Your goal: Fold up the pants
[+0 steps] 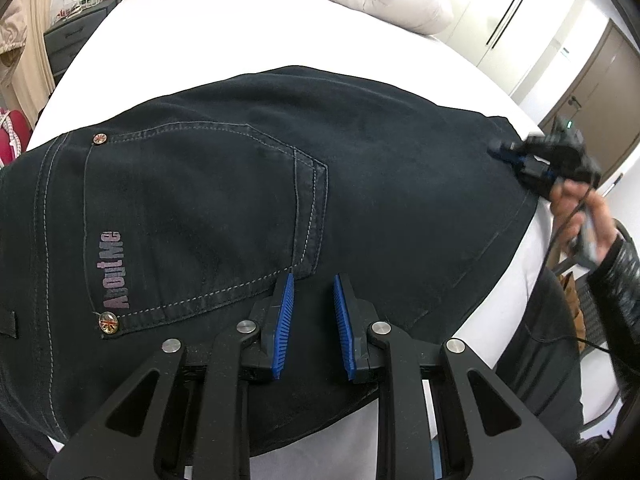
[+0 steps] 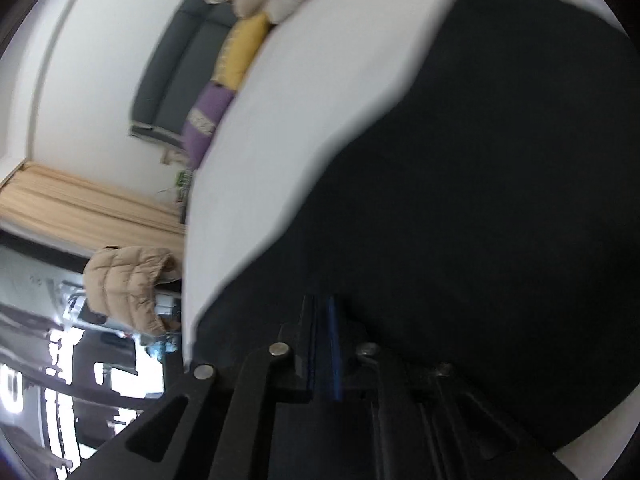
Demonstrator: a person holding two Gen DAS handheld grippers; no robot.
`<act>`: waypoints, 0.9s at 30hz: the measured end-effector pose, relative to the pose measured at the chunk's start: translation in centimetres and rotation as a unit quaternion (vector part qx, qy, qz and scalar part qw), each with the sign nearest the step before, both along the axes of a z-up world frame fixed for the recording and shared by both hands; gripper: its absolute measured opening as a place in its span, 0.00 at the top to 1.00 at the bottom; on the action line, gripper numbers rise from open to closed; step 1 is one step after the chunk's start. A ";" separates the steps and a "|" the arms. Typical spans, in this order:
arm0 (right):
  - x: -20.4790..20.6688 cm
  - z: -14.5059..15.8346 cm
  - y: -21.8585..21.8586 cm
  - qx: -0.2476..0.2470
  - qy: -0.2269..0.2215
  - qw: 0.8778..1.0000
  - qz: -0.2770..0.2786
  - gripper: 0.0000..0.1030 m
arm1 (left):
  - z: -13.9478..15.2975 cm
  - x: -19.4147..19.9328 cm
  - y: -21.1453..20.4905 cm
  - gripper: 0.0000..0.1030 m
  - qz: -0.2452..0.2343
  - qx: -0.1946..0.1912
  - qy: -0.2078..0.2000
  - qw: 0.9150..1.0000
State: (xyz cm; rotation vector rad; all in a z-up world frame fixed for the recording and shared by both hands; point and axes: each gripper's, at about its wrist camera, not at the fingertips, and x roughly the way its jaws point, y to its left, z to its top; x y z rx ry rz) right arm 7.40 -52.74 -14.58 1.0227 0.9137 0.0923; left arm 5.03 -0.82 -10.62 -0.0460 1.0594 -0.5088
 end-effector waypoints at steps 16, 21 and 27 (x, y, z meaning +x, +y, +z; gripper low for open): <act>-4.8 6.1 -1.9 -0.005 -0.071 0.996 -0.055 0.94 | 3.6 1.7 -5.1 0.81 -0.029 -0.018 -0.037 0.999; 0.0 1.5 12.9 0.063 -0.032 0.993 0.098 0.94 | 2.4 6.9 -10.7 0.80 -0.061 -0.027 -0.024 0.997; -0.7 -1.4 12.7 0.034 -0.004 0.996 0.084 1.00 | -1.2 7.7 -4.6 0.81 -0.004 -0.047 0.021 0.999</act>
